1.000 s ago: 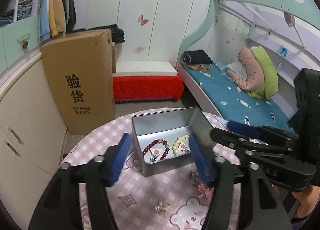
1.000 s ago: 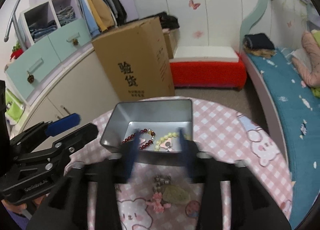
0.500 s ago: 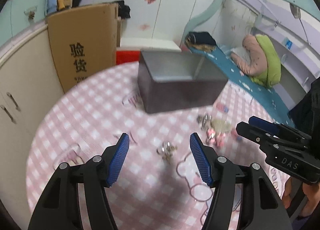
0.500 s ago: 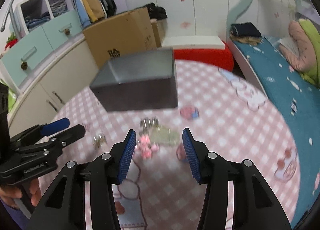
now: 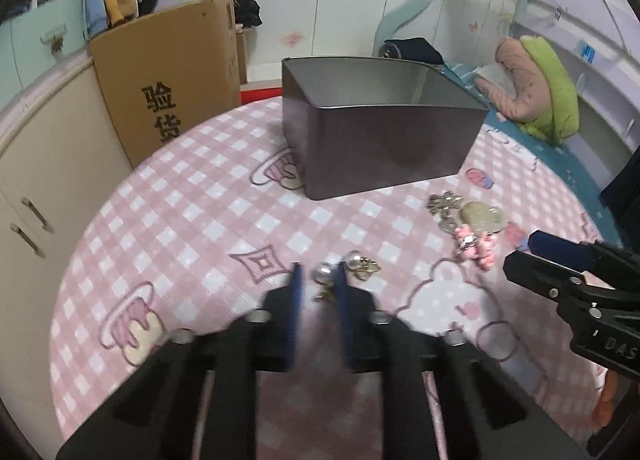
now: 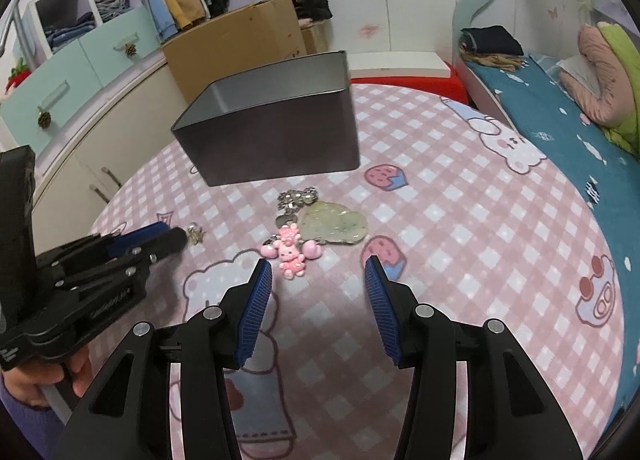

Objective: Organize jewelry
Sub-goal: 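Grasp a pearl earring with the left gripper while the right grasps the pink bunny charm, then carry the pearl earring and pink bunny charm into the tin box and open both grippers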

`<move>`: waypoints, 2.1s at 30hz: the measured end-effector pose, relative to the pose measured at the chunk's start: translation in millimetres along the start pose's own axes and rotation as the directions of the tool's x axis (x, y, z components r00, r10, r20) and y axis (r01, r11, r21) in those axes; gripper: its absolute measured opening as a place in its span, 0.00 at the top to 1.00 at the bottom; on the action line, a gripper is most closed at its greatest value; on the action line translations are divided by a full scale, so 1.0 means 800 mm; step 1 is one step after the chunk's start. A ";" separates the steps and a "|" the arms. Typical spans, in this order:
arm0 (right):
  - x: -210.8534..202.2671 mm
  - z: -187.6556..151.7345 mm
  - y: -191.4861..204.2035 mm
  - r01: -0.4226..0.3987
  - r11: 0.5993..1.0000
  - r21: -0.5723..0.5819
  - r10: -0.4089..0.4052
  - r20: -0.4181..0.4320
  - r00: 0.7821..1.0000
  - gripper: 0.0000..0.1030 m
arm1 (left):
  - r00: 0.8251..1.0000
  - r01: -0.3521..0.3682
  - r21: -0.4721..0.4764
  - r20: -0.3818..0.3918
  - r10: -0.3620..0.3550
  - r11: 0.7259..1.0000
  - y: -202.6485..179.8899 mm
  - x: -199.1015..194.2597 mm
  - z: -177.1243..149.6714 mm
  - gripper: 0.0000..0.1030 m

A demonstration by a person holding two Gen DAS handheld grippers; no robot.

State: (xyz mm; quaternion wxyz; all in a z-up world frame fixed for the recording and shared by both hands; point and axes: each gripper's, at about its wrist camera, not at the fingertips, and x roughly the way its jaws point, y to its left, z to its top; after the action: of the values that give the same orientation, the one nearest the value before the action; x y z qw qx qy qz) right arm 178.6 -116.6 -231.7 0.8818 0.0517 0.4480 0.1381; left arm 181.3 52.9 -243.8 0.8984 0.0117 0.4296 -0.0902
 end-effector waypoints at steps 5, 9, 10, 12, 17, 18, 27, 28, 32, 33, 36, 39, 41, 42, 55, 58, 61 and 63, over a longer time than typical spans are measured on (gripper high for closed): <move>0.014 0.002 0.012 0.002 1.000 -0.027 -0.003 -0.007 1.000 0.53 | 0.999 0.042 -0.033 0.005 -0.042 0.999 0.015 -0.003 -0.004 0.92; 0.023 0.004 0.018 0.024 0.998 -0.063 -0.024 -0.010 1.000 0.54 | 0.998 0.063 -0.053 0.012 -0.063 0.997 0.026 -0.011 -0.008 0.92; 0.025 0.004 0.020 0.032 0.997 -0.069 -0.033 -0.009 0.999 0.57 | 0.998 0.066 -0.057 0.016 -0.065 0.996 0.028 -0.014 -0.008 0.92; 0.027 0.005 0.023 0.051 0.995 -0.087 -0.051 -0.002 0.999 0.65 | 0.997 0.071 -0.063 0.023 -0.069 0.996 0.032 -0.020 -0.008 0.92; 0.025 0.007 0.023 0.052 0.994 -0.100 -0.052 0.001 0.999 0.84 | 0.994 0.102 -0.078 0.037 -0.100 0.992 0.038 -0.030 -0.007 0.92; 0.020 0.006 0.022 0.054 0.993 -0.100 -0.054 0.009 0.999 0.84 | 0.994 0.104 -0.077 0.043 -0.101 0.992 0.038 -0.033 -0.006 0.92; -0.028 0.011 0.008 0.006 0.998 -0.066 -0.002 0.062 0.998 0.84 | 0.987 0.141 -0.055 0.089 -0.136 0.989 0.026 -0.063 0.004 0.92; -0.037 0.015 0.006 -0.002 0.998 -0.062 0.007 0.075 0.997 0.84 | 0.985 0.148 -0.052 0.098 -0.142 0.988 0.024 -0.068 0.006 0.92; -0.065 0.029 0.000 -0.017 0.998 -0.057 0.024 0.120 0.992 0.84 | 0.976 0.175 -0.030 0.135 -0.170 0.984 0.014 -0.089 0.019 0.92; -0.071 0.034 -0.001 -0.020 0.998 -0.057 0.027 0.131 0.991 0.84 | 0.973 0.184 -0.020 0.146 -0.179 0.983 0.011 -0.095 0.024 0.92; -0.083 0.049 -0.005 -0.023 0.998 -0.056 0.032 0.158 0.987 0.84 | 0.962 0.214 0.004 0.170 -0.211 0.977 0.003 -0.107 0.040 0.92; -0.088 0.066 -0.009 -0.037 0.998 -0.049 0.045 0.176 0.983 0.84 | 0.958 0.211 0.023 0.195 -0.212 0.977 -0.002 -0.116 0.061 0.92; -0.089 0.081 -0.010 -0.044 0.998 -0.049 0.053 0.188 0.981 0.84 | 0.955 0.205 0.038 0.211 -0.208 0.978 -0.006 -0.120 0.076 0.92; -0.088 0.086 -0.010 -0.047 0.998 -0.049 0.056 0.189 0.980 0.84 | 0.954 0.205 0.043 0.215 -0.210 0.978 -0.008 -0.120 0.083 0.92; -0.016 0.158 0.001 -0.081 0.995 -0.065 0.089 0.131 0.987 0.84 | 0.966 0.228 0.028 0.116 -0.230 0.973 -0.017 -0.036 0.163 0.92; 0.010 0.164 0.000 -0.082 0.995 -0.060 0.088 0.096 0.992 0.84 | 0.972 0.222 0.020 0.074 -0.223 0.975 -0.016 -0.010 0.165 0.92; 0.032 0.165 0.000 -0.085 0.995 -0.057 0.089 0.067 0.994 0.84 | 0.980 0.196 0.021 0.039 -0.197 0.980 -0.018 0.012 0.163 0.92; 0.042 0.165 0.000 -0.086 0.995 -0.058 0.090 0.055 0.994 0.84 | 0.982 0.189 0.027 0.026 -0.189 0.982 -0.017 0.021 0.158 0.92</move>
State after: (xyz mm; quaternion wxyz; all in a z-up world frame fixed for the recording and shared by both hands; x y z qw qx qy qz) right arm 303.2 -102.6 -179.3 0.8885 0.0508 0.4156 0.1878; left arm 286.5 24.3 -175.9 0.8916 -0.0194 0.4149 -0.1805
